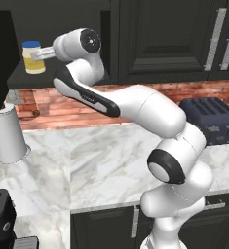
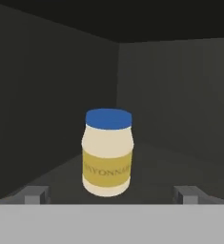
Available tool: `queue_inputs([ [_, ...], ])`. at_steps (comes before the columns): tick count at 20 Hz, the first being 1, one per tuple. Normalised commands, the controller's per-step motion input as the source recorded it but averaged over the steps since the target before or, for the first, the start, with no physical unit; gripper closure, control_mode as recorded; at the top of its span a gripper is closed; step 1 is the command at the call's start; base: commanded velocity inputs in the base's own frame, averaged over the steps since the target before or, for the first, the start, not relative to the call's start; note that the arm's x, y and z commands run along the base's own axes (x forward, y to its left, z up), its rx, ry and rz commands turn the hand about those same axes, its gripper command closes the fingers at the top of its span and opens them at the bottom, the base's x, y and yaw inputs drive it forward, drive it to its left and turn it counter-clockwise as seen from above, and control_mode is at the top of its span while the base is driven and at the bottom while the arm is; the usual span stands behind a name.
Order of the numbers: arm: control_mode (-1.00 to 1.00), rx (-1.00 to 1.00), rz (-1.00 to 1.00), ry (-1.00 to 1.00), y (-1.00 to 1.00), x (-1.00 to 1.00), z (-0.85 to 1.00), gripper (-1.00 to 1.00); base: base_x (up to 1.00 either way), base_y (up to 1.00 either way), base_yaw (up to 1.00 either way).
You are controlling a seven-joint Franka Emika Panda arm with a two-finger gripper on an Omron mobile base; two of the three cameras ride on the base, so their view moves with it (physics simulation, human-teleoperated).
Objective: Collect the paprika, mayonnaise, and shaker from the cabinet and place them next to the stove.
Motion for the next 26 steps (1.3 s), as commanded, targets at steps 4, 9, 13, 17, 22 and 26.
queue_inputs([
  [4, -1.0, 0.0, 0.0, 0.07, 0.15, 0.34, 0.0, -1.0, 0.0, 0.0, 0.0],
  [9, -1.0, 0.0, 0.0, 0.04, 0.12, 0.26, 0.0, -1.0, 0.0, 0.0, 0.0],
  [13, -1.0, 0.0, 0.0, 0.02, 0.19, 0.22, 0.0, -1.0, 0.0, 0.0, 0.0],
  [17, -1.0, 0.0, 0.0, 0.02, 0.21, 0.25, 0.0, -1.0, 0.0, 0.0, 0.0],
  [22, -1.0, 0.0, 0.0, 0.01, 0.2, 0.23, 0.0, -1.0, 0.0, 0.0, 0.0],
  [26, -1.0, 0.0, 0.0, 0.01, 0.16, 0.18, 0.0, -1.0, 0.0, 0.0, 0.0],
])
